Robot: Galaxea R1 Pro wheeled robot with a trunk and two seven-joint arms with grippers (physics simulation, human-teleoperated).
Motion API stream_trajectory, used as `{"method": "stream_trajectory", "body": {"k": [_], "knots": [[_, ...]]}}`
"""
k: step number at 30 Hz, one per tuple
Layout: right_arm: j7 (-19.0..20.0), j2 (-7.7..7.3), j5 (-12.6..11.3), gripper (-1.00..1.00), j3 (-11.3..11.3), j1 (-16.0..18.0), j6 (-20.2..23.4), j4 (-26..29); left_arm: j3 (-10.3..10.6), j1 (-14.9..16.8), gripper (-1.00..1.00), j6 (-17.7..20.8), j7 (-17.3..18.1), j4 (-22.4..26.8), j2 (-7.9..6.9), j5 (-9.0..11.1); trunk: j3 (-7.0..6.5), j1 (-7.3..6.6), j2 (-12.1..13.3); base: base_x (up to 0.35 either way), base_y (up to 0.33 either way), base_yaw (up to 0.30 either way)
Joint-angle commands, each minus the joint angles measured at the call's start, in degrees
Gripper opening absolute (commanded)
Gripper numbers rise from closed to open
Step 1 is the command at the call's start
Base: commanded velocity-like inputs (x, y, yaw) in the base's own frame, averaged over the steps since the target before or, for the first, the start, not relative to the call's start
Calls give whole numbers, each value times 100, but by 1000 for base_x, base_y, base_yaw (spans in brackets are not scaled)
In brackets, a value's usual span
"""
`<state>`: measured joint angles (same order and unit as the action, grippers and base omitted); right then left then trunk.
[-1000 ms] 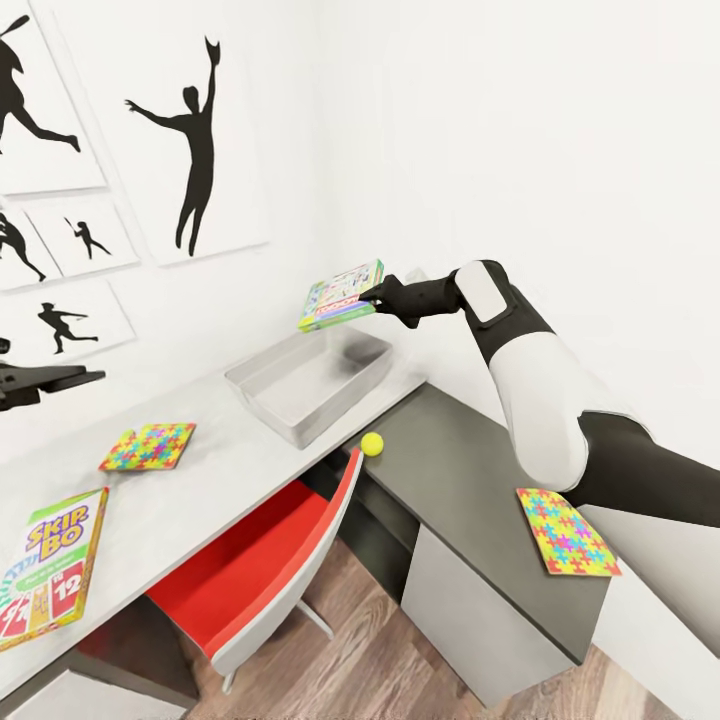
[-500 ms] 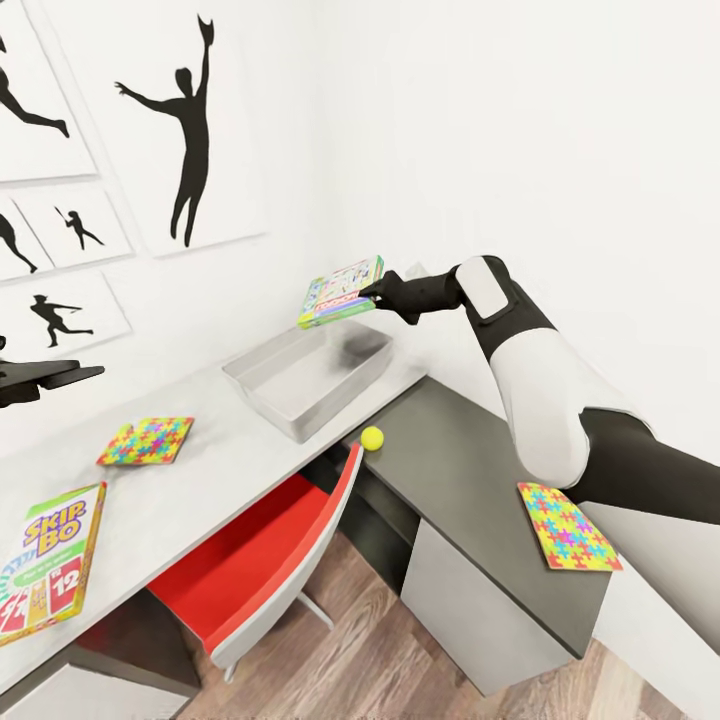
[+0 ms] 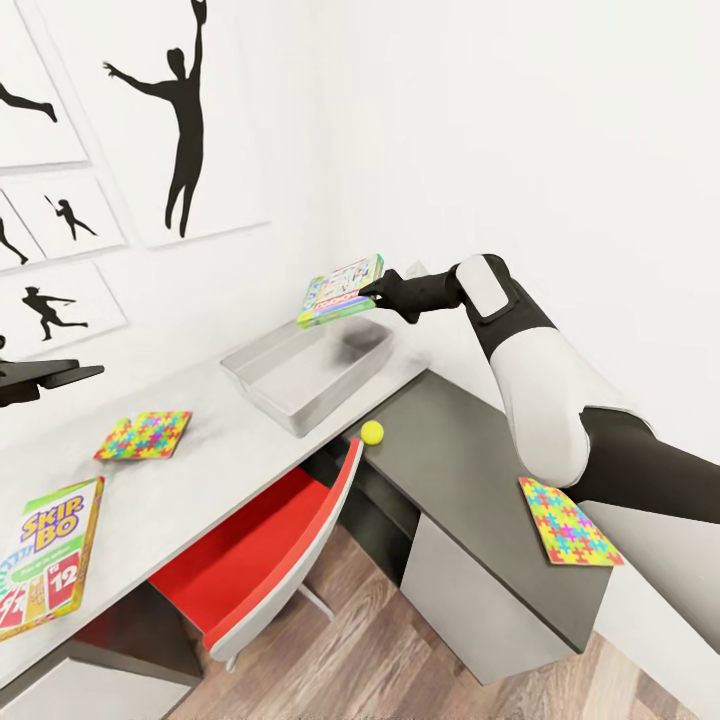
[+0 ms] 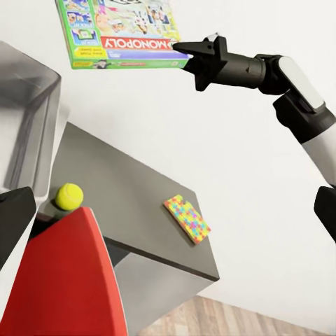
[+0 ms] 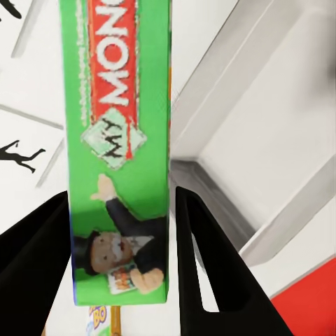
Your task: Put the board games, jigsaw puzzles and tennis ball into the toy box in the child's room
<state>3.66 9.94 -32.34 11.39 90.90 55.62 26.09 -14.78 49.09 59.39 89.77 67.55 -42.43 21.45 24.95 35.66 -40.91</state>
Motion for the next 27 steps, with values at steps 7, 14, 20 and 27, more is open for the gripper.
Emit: {"method": "stream_trajectory", "body": {"k": [7,14,20,27], "knots": [[38,6,58,-100,47,6,27,1,2,4,100,61,23,71,-6,-1,74,1,-7,0,0,0],[44,6,54,-100,46,14,27,1,-148,-2,100,61,23,82,-5,11,141,1,-7,0,0,0],[46,6,54,-100,47,15,33,1,-178,-3,100,61,23,82,-6,62,198,1,-7,0,0,0],[50,6,52,-100,47,15,36,1,-183,-4,100,61,23,82,-8,74,264,1,-7,0,0,0]]}}
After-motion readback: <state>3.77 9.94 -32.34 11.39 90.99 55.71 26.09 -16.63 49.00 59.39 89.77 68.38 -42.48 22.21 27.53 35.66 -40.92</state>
